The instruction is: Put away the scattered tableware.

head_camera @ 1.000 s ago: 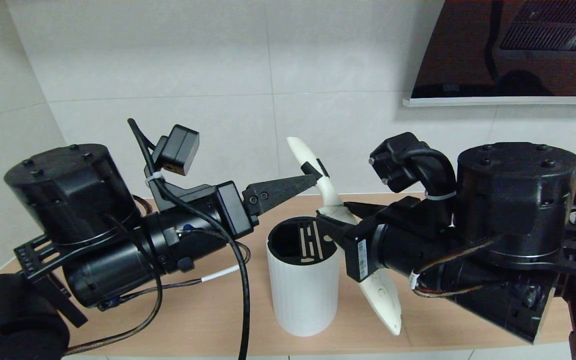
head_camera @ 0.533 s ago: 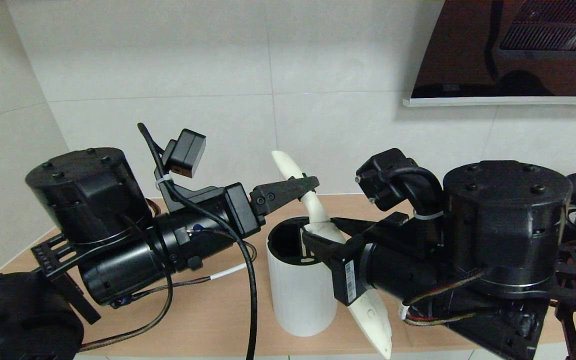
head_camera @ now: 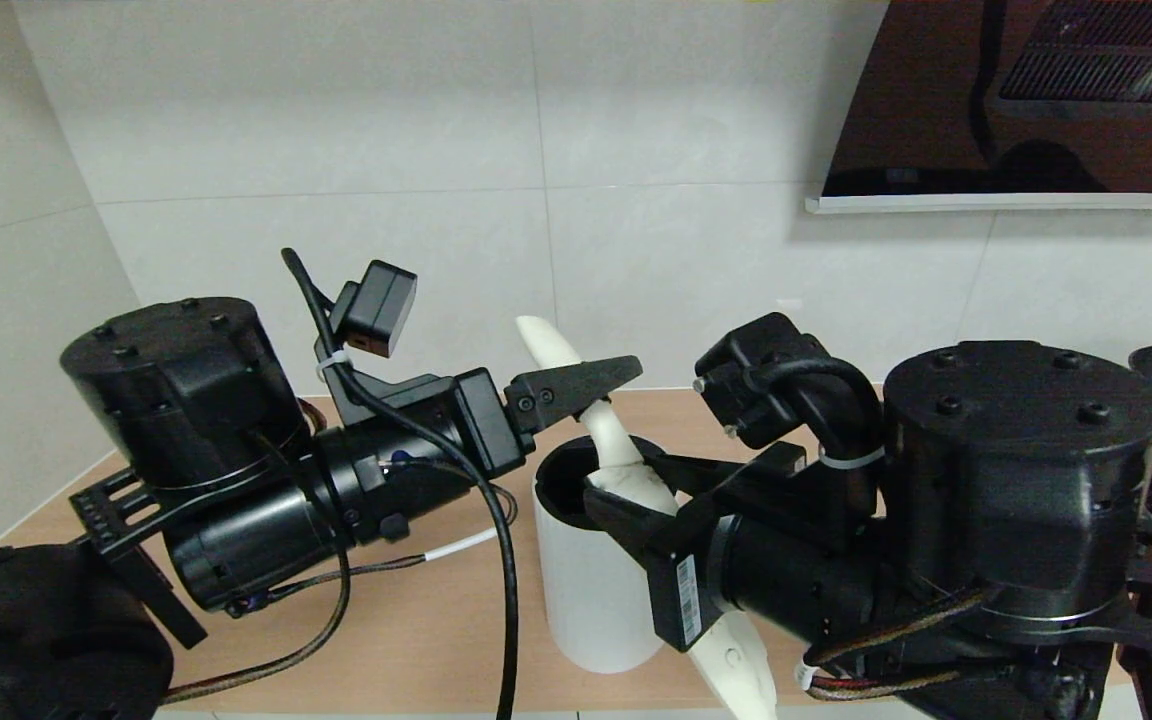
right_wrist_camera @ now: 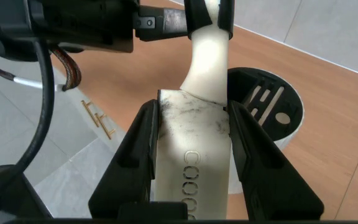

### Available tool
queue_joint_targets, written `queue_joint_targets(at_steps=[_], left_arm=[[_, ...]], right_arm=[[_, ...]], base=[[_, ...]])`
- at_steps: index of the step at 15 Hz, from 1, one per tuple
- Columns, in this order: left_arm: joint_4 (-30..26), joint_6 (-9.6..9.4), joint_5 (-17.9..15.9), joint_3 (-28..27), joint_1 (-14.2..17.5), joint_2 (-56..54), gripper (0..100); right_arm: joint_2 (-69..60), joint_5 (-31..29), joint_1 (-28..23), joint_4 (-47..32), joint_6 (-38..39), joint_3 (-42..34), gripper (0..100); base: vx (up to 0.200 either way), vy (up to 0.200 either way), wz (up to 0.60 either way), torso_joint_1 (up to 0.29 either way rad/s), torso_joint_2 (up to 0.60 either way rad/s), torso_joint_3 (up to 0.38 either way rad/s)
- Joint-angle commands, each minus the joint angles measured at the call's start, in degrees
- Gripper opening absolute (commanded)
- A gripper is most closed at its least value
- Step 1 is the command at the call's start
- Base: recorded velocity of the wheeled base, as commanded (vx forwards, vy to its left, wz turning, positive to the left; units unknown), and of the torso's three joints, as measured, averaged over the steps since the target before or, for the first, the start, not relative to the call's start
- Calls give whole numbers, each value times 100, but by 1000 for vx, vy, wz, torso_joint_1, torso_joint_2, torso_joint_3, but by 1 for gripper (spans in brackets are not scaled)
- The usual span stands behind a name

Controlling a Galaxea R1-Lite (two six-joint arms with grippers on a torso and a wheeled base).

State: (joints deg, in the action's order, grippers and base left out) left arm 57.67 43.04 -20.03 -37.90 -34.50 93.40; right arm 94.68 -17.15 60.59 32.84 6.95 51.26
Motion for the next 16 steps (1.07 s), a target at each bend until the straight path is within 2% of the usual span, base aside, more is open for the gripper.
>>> queue_joint_targets(at_steps=[1,8,9,16], left_arm=[[7,2,-1,11,-31,29,100],[7,2,61,-7,-57,29,100],[7,2,87,-16,-57,29,0],[7,2,78,11,-57,55,0]], right_arm=[[-3,1,6,12,-1,7,0],[-3,1,94,12,-1,-37,0],[-3,1,129,12,-1,-37,0],[-55,1,164,29,-1,-64,0]], base=[[0,0,0,0,0,0],[0,0,0,0,0,0],[0,0,0,0,0,0],[0,0,0,0,0,0]])
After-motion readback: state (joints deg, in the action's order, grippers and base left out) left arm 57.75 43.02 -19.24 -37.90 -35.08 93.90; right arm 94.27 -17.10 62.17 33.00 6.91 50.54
